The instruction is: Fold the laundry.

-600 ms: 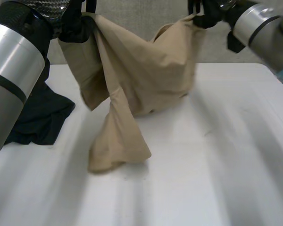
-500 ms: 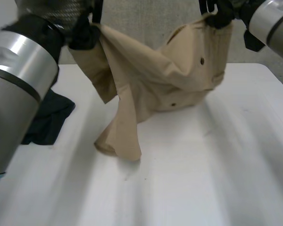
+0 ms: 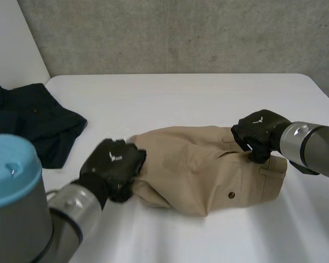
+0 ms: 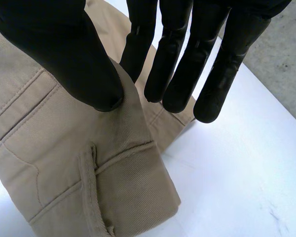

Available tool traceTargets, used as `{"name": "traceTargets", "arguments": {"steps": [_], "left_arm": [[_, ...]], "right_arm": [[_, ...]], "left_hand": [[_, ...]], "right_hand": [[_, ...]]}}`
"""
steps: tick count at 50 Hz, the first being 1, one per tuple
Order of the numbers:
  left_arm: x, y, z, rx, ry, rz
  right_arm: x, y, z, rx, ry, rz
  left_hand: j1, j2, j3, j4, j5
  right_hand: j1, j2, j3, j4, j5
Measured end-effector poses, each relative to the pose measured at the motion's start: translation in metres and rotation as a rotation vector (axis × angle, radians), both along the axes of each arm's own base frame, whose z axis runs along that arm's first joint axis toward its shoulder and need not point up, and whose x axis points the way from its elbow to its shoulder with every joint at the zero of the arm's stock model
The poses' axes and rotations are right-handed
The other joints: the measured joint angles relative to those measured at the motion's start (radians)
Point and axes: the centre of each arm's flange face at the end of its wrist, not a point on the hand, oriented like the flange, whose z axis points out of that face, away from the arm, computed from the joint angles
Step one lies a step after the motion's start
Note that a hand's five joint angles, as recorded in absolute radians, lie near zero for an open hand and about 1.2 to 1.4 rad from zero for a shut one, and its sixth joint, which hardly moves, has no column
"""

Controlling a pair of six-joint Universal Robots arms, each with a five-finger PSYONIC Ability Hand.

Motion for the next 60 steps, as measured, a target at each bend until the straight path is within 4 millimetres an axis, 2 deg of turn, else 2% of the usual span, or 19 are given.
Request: {"name": "traceTargets", "arguments": {"steps": [2,3,5,7,11,15,21,27,31,36,51,58,60], "left_arm": [[0.003,0.011,0.002,0.013,-0.018,-0.019],[0.003,0.012,0.003,0.012,-0.018,-0.021],[0.004,0.012,0.012,-0.005,-0.008,-0.021],[0.004,0.005,0.022,-0.03,0.012,-0.007],[0.006,-0.023,0.042,-0.084,0.065,0.045],[0.002,-0.048,0.044,-0.085,0.096,0.054],[-0.013,-0.076,0.026,-0.013,0.131,0.01],[-0.03,-0.094,-0.009,0.101,0.138,-0.026],[-0.034,-0.099,-0.023,0.135,0.124,-0.026],[-0.034,-0.097,-0.031,0.165,0.103,-0.021],[-0.025,-0.074,-0.033,0.207,0.053,-0.009],[-0.027,-0.077,-0.041,0.199,0.045,0.001],[-0.028,-0.08,-0.046,0.192,0.042,0.014]], "right_arm": [[-0.001,0.005,0.0,-0.013,-0.007,0.002],[-0.001,0.006,0.0,-0.015,-0.008,0.003],[-0.002,0.012,0.001,-0.028,-0.016,0.01],[-0.002,0.017,0.003,-0.042,-0.026,0.02],[-0.003,0.031,0.008,-0.097,-0.053,0.064],[-0.004,0.044,0.01,-0.163,-0.055,0.108],[-0.008,0.058,0.008,-0.251,-0.027,0.15],[-0.011,0.066,0.001,-0.289,-0.002,0.16],[-0.013,0.067,-0.003,-0.279,0.003,0.154],[-0.015,0.065,-0.006,-0.267,0.003,0.143],[-0.014,0.063,-0.011,-0.26,0.002,0.144],[-0.012,0.064,-0.013,-0.255,0.001,0.15],[-0.012,0.065,-0.014,-0.253,0.002,0.15]], "left_hand": [[-0.496,-0.478,-0.493,-0.491,-0.483],[-0.496,-0.478,-0.493,-0.491,-0.483],[-0.563,-0.603,-0.623,-0.628,-0.621],[-0.563,-0.607,-0.63,-0.633,-0.626],[-0.561,-0.606,-0.629,-0.631,-0.622],[-0.535,-0.578,-0.603,-0.6,-0.583],[-0.454,-0.507,-0.53,-0.527,-0.509],[-0.256,-0.314,-0.335,-0.331,-0.315],[-0.213,-0.264,-0.286,-0.281,-0.267],[-0.212,-0.257,-0.28,-0.274,-0.26],[-0.214,-0.259,-0.281,-0.276,-0.262],[-0.205,-0.253,-0.277,-0.271,-0.257],[-0.104,-0.164,-0.186,-0.184,-0.171]], "right_hand": [[0.0,0.0,0.0,0.0,0.0],[0.0,0.0,0.0,0.0,0.0],[0.0,0.0,0.0,0.0,0.0],[0.0,0.0,0.0,0.0,0.003],[0.0,0.0,0.0,0.0,0.003],[0.0,0.0,0.0,0.0,0.004],[0.0,0.0,0.0,0.0,0.004],[0.0,0.0,0.0,0.0,0.004],[0.0,0.0,0.0,0.0,0.004],[0.0,0.0,0.0,0.0,0.004],[0.0,0.0,0.0,0.0,0.005],[0.0,0.0,0.0,0.0,0.007],[0.0,0.0,0.0,0.0,0.008]]}}
